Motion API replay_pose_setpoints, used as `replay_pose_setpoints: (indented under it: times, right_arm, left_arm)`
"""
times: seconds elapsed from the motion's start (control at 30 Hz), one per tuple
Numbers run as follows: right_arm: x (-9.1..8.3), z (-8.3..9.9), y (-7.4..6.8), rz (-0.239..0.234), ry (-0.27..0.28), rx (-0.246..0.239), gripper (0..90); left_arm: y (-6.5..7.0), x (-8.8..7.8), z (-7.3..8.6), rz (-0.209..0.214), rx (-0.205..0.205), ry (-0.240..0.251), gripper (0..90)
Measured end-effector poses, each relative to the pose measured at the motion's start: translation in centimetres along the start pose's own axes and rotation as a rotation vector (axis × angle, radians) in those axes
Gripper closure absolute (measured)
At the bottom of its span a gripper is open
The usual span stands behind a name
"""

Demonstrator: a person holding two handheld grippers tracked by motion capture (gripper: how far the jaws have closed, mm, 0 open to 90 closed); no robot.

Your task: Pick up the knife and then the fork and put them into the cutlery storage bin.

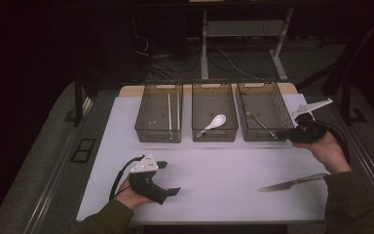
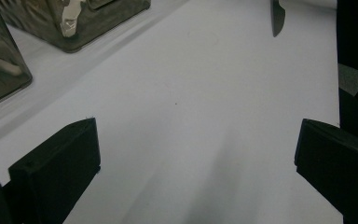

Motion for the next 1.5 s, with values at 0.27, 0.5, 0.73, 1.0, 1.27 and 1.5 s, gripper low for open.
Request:
replay_pose_setpoints:
  times: [0.27,0.5,0.73,1.0,1.27,1.5]
  right_arm:
    - [-0.6,3.5,-1.6,-0.012,-0.034,-0.011,89.7]
    - [-1.6,6.4,-3.0,-0.009,-0.066,-0.017,89.7]
    - [-1.7,8.8,-4.2,-0.019,-0.119,-0.023,89.8]
    - [-1.3,10.6,-4.7,-0.016,-0.179,-0.023,89.8]
    - [-1.1,11.9,-4.8,-0.015,-0.212,-0.023,89.7]
    - [-0.7,11.8,-4.8,-0.016,-0.179,-0.014,89.8]
  left_arm:
    - [0.0,-0.1,0.0,-0.002,-0.001,0.0,0.0]
    - [0.0,-0.1,0.0,-0.004,-0.003,-0.001,0.0]
    - [0.1,-0.1,0.0,-0.004,0.003,-0.003,0.0]
    - [0.1,-0.1,0.0,-0.005,0.001,-0.004,0.0]
    - [0.1,-0.1,0.0,-0.004,0.005,-0.006,0.0]
    - [0.1,0.0,0.0,-0.003,0.004,-0.005,0.0]
Point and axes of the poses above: each handheld gripper's, and its own axes: x roughly forward along the jaws, z roughly out of its underside, y roughly to its right, the point moved 1 cm from there along x, roughly forward along the jaws, and after that the axes turned 2 degrees about x, right-handed, at the moved point
